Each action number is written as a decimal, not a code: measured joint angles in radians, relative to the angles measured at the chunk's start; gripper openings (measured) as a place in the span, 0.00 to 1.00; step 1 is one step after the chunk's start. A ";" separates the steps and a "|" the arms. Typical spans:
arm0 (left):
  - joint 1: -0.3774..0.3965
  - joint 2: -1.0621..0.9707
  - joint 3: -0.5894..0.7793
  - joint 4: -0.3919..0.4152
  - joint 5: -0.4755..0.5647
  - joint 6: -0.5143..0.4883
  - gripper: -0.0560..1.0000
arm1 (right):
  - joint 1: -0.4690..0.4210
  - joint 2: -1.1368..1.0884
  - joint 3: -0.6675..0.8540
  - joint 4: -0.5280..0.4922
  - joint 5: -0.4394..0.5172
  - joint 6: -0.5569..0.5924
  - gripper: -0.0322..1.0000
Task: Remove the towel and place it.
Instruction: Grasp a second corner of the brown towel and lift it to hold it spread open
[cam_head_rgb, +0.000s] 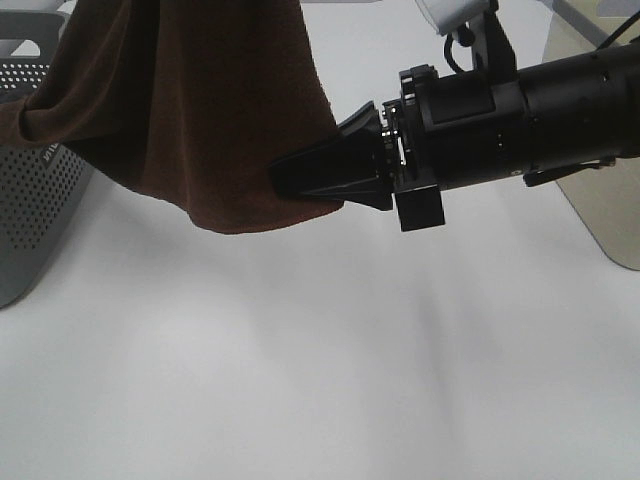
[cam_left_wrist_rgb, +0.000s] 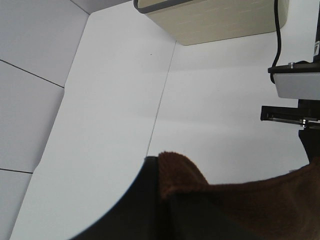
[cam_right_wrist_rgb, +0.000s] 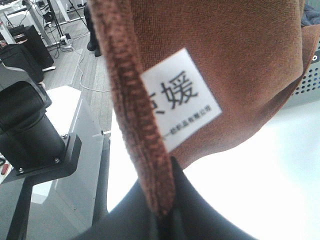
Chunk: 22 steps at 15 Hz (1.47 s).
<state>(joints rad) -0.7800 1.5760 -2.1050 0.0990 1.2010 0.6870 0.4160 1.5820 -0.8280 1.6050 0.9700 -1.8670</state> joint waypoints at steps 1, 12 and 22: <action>0.000 0.000 0.000 0.000 0.002 0.000 0.05 | 0.000 0.000 0.000 0.003 0.000 0.017 0.04; 0.000 0.003 0.000 0.094 -0.046 0.000 0.05 | 0.000 -0.060 -0.423 -0.648 -0.097 1.146 0.04; 0.149 0.116 0.000 0.296 -0.551 -0.134 0.05 | 0.000 0.066 -1.150 -1.633 -0.168 1.716 0.04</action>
<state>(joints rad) -0.6310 1.6920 -2.1050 0.3950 0.6500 0.5530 0.4160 1.6480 -1.9780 -0.0280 0.8020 -0.1510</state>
